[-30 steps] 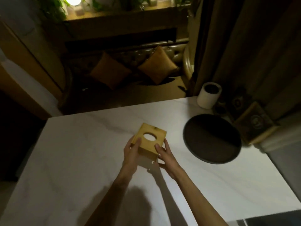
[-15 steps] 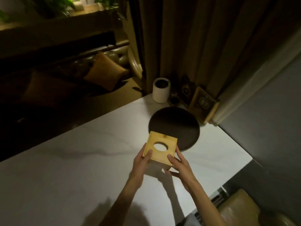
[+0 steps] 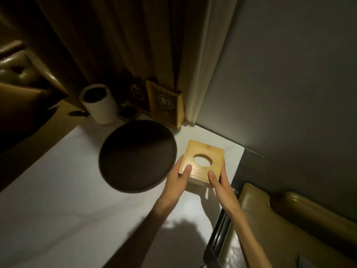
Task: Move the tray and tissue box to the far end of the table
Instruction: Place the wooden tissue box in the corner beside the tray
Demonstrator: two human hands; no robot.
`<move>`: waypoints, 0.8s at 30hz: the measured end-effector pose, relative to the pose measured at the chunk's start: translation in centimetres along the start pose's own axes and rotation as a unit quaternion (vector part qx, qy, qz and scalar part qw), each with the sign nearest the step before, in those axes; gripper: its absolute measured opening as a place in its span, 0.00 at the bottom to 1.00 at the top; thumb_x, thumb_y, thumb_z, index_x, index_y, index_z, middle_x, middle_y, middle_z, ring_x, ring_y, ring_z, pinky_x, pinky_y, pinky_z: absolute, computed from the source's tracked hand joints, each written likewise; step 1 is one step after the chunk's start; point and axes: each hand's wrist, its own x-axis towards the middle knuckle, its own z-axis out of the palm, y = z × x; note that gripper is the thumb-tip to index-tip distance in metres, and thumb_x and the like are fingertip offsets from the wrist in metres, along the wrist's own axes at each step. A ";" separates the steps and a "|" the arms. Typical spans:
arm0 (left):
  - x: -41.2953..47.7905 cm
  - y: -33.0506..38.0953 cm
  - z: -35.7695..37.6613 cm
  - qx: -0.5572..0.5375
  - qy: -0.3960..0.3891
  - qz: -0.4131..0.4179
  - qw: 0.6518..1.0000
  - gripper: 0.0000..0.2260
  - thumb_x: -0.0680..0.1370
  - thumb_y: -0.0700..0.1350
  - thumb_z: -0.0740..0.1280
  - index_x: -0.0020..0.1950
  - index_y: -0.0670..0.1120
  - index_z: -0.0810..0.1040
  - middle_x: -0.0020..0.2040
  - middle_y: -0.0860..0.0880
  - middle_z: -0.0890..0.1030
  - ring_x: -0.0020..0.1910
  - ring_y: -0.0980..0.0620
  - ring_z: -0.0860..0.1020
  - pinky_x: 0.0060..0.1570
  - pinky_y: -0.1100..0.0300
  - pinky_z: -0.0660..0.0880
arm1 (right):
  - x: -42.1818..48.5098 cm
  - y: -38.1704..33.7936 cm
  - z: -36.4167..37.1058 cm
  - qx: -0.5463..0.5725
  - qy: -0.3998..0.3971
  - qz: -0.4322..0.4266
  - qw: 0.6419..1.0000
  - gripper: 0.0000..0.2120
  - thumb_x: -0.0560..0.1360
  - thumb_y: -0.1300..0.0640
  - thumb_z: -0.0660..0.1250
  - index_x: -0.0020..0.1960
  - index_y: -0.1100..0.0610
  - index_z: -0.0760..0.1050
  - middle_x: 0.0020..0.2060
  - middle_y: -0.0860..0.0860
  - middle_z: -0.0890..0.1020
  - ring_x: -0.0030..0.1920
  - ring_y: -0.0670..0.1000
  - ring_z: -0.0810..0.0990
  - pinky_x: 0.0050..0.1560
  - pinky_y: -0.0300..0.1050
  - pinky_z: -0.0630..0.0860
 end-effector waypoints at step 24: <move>11.3 -8.9 5.6 0.327 0.157 0.328 0.873 0.19 0.78 0.52 0.59 0.69 0.52 0.72 0.72 0.49 0.71 0.71 0.52 0.68 0.68 0.66 0.64 | 11.6 13.0 -3.8 -0.311 0.189 -0.209 0.907 0.40 0.69 0.28 0.57 0.75 0.34 0.42 0.79 0.49 0.51 0.78 0.59 0.46 0.72 0.69 0.51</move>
